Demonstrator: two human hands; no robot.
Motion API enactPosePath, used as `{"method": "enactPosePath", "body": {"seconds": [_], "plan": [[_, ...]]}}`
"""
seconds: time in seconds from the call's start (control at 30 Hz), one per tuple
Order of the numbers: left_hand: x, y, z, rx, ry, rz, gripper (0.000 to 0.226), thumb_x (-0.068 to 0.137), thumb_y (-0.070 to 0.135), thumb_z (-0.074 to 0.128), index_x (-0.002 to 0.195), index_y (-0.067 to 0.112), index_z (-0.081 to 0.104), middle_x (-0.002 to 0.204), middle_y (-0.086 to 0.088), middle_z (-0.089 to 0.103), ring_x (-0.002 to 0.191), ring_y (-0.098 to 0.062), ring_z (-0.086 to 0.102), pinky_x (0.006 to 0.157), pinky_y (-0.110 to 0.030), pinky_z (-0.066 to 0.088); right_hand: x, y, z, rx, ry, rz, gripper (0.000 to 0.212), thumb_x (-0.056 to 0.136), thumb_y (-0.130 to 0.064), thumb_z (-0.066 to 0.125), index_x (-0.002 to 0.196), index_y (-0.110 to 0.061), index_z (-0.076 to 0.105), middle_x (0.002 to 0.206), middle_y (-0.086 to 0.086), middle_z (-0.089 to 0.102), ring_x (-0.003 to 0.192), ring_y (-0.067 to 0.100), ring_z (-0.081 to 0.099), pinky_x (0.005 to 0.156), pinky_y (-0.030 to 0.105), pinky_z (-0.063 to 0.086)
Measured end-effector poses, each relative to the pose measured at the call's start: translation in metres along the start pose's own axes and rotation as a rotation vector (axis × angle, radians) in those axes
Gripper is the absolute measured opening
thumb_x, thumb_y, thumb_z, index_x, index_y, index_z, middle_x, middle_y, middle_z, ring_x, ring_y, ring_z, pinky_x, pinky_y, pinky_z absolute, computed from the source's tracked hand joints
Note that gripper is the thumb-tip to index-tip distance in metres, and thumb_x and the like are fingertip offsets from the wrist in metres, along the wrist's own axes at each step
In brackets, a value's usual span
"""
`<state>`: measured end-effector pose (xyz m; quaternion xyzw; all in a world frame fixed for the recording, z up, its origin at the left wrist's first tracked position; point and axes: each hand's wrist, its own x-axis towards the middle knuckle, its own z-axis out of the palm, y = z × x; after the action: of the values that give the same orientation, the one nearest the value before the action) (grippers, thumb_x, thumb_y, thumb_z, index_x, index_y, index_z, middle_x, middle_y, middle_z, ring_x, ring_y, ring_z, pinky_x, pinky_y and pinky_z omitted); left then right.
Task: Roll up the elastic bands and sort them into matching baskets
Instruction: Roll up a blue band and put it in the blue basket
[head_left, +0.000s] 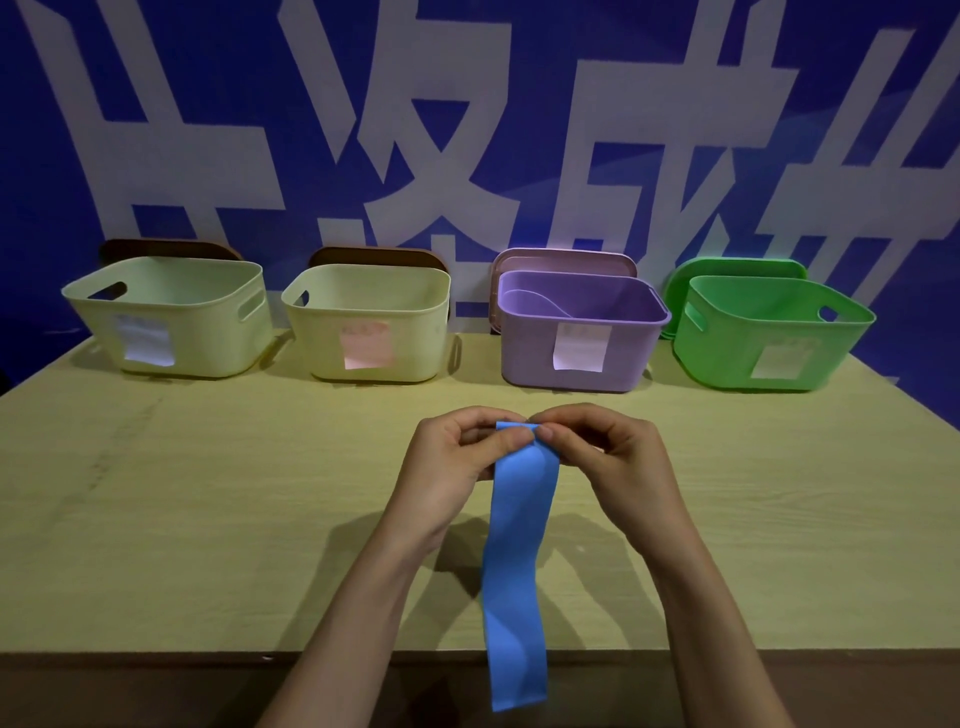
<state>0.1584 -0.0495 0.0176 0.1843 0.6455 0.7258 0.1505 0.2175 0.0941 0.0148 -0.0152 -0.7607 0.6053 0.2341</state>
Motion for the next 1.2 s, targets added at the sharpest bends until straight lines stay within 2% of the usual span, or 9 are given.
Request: {"method": "enactPosePath", "body": {"seconds": [0.17,0.43,0.53,0.67,0.83,0.97,1.03,1.1,1.2], "plan": [[0.0001,0.0016,-0.0041,-0.056,-0.043,-0.016,0.014,0.081,0.003,0.069,0.094,0.008,0.070,0.087,-0.006,0.074,0.083,-0.013,0.070,0.068,-0.020,0.053,0.0005,-0.0039,-0.0033,0.042,-0.025,0.011,0.013,0.080,-0.002,0.070,0.087,-0.012,0.074,0.086,-0.002,0.075,0.086,0.012,0.069,0.077,0.022,0.054],[-0.0015,-0.0009,-0.0020,-0.161,-0.040,-0.062,0.017,0.080,0.001,0.069,0.095,0.009,0.068,0.088,-0.005,0.074,0.085,-0.014,0.070,0.073,-0.021,0.055,0.0015,-0.0083,-0.0040,0.061,-0.007,0.040,0.017,0.077,-0.001,0.073,0.083,-0.017,0.074,0.084,-0.003,0.074,0.084,0.007,0.068,0.074,0.017,0.051],[-0.0012,-0.0025,-0.0008,-0.117,-0.036,-0.079,0.013,0.082,0.005,0.068,0.095,0.007,0.070,0.091,-0.009,0.074,0.084,-0.016,0.070,0.075,-0.023,0.056,0.0011,-0.0081,-0.0029,0.047,0.013,0.028,0.019,0.077,0.000,0.073,0.082,-0.018,0.074,0.083,-0.005,0.074,0.083,0.007,0.068,0.074,0.017,0.052],[0.0000,-0.0001,-0.0008,-0.081,-0.072,-0.086,0.014,0.082,0.009,0.068,0.096,0.008,0.072,0.090,-0.008,0.075,0.084,-0.015,0.071,0.073,-0.023,0.055,0.0014,-0.0056,-0.0031,0.025,0.045,-0.012,0.023,0.076,0.002,0.073,0.080,-0.021,0.073,0.083,-0.005,0.074,0.083,0.008,0.068,0.074,0.017,0.052],[0.0012,0.0006,0.0042,-0.135,0.008,-0.067,0.006,0.083,0.011,0.068,0.084,0.011,0.073,0.080,-0.004,0.073,0.075,-0.012,0.069,0.066,-0.019,0.054,0.0027,-0.0062,-0.0018,-0.033,0.033,-0.072,0.026,0.078,0.002,0.072,0.081,-0.023,0.073,0.084,-0.007,0.072,0.085,0.008,0.068,0.075,0.015,0.049],[0.0013,-0.0027,0.0048,-0.073,0.064,0.003,0.009,0.083,0.007,0.068,0.081,0.015,0.073,0.077,-0.001,0.073,0.074,-0.012,0.069,0.066,-0.020,0.053,0.0014,-0.0083,-0.0069,0.019,-0.051,0.051,0.018,0.084,-0.008,0.068,0.096,-0.020,0.072,0.092,-0.005,0.073,0.090,0.008,0.067,0.079,0.021,0.053],[0.0015,-0.0039,0.0052,-0.038,0.089,0.050,0.013,0.082,0.005,0.069,0.079,0.017,0.073,0.076,0.001,0.073,0.075,-0.012,0.068,0.069,-0.023,0.054,0.0007,-0.0084,-0.0069,0.063,-0.068,0.123,0.017,0.088,-0.018,0.063,0.103,-0.018,0.070,0.091,-0.001,0.071,0.085,0.009,0.067,0.073,0.021,0.054],[0.0022,-0.0054,0.0055,-0.002,0.091,0.088,0.016,0.081,0.005,0.069,0.078,0.020,0.073,0.077,0.004,0.073,0.078,-0.012,0.068,0.073,-0.026,0.055,0.0017,-0.0084,-0.0049,0.033,-0.075,0.161,0.014,0.090,-0.024,0.059,0.095,-0.017,0.071,0.085,0.003,0.071,0.077,0.010,0.065,0.066,0.019,0.052],[0.0022,-0.0055,0.0048,0.018,0.061,0.108,0.017,0.081,0.005,0.070,0.081,0.021,0.074,0.083,0.001,0.073,0.084,-0.015,0.069,0.076,-0.028,0.056,0.0029,-0.0075,-0.0036,0.010,-0.074,0.143,0.015,0.091,-0.019,0.060,0.084,-0.013,0.072,0.081,0.005,0.071,0.073,0.012,0.064,0.063,0.021,0.052]]}}
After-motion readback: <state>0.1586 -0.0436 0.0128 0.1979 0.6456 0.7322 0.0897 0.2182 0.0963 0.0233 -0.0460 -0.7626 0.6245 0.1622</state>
